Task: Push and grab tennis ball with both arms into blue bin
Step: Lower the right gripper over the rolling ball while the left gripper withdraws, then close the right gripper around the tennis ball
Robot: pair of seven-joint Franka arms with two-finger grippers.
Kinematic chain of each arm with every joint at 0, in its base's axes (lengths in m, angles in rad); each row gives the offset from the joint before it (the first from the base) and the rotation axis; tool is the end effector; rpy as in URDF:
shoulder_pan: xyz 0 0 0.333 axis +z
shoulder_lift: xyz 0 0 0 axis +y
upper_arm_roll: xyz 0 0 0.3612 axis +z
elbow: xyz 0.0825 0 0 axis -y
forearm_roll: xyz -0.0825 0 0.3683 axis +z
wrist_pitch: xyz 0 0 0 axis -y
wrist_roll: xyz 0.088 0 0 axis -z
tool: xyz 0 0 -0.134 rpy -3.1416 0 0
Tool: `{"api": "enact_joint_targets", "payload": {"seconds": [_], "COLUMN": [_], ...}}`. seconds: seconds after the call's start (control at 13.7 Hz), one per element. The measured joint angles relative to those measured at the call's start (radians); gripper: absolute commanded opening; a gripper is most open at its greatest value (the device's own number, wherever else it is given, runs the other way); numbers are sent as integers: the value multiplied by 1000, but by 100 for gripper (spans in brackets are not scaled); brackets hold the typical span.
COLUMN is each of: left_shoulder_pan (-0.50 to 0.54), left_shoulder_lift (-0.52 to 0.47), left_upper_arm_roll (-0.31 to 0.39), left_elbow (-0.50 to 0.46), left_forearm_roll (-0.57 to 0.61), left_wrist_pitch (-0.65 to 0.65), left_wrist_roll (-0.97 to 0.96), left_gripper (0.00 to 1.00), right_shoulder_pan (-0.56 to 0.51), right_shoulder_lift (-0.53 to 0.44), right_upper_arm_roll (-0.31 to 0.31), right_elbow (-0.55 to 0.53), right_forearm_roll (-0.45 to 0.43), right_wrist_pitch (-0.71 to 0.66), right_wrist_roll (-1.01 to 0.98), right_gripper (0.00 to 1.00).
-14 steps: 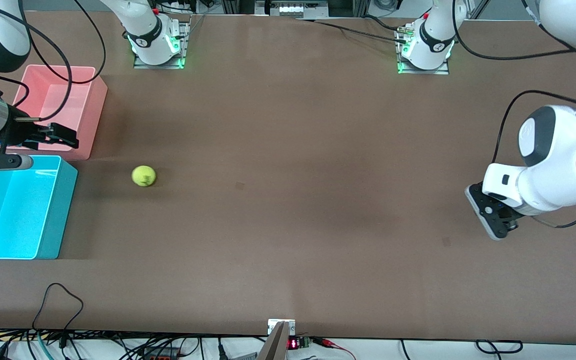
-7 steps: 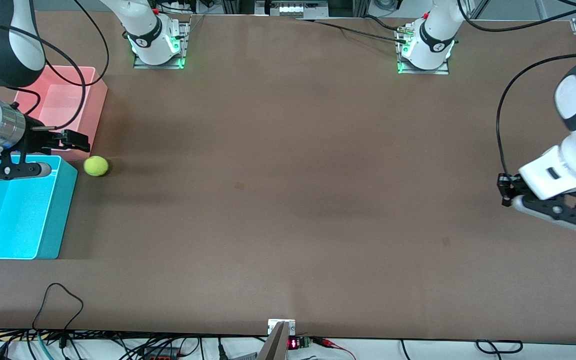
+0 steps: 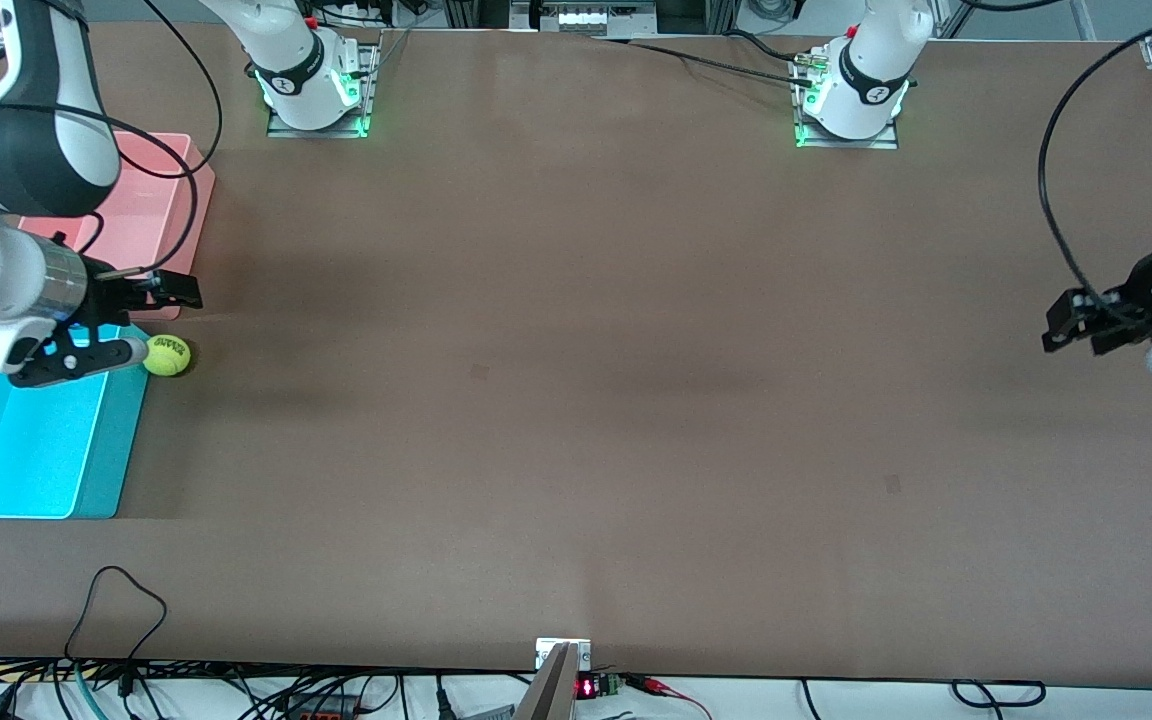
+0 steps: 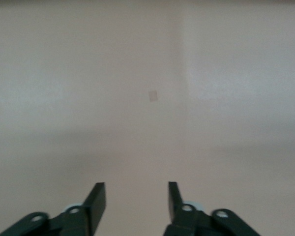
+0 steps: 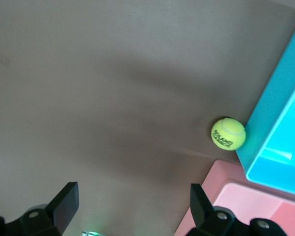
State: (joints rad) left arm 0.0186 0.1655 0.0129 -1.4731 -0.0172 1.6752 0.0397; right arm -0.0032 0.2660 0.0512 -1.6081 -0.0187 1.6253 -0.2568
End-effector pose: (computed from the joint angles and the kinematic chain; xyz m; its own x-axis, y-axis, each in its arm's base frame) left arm 0.6066 0.0163 0.6024 0.9993 -0.0067 0.0372 -0.0072 -0.9999 0.0136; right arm 0.6025 0.0235 0.4772 0.9232 0.3011 -0.2389 0.2959 -0.9534 -0.0582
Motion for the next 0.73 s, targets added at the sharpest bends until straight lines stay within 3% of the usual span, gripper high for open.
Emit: {"api": "enact_joint_targets", "payload": {"seconds": [0.44,0.73], "left_shoulder_pan": [6,11], "left_shoulder_lift": [-70,-119], "left_upper_arm_roll": [-28,-48], "left_elbow": [-53,-151], "left_forearm_roll": [0,0], "left_wrist_pitch": [-18,15], "left_wrist_roll": [-27,-27], "left_gripper": [100,100], "right_shoulder_pan": [-14,-84], "right_shoulder_lift": [45,88], "right_upper_arm_roll": [-5,-11], "right_elbow": [-80,-122], "right_forearm_roll": [-45,-71], "right_wrist_pitch": [176,321], "right_wrist_roll": [-402,-760], "right_gripper": [100,100]}}
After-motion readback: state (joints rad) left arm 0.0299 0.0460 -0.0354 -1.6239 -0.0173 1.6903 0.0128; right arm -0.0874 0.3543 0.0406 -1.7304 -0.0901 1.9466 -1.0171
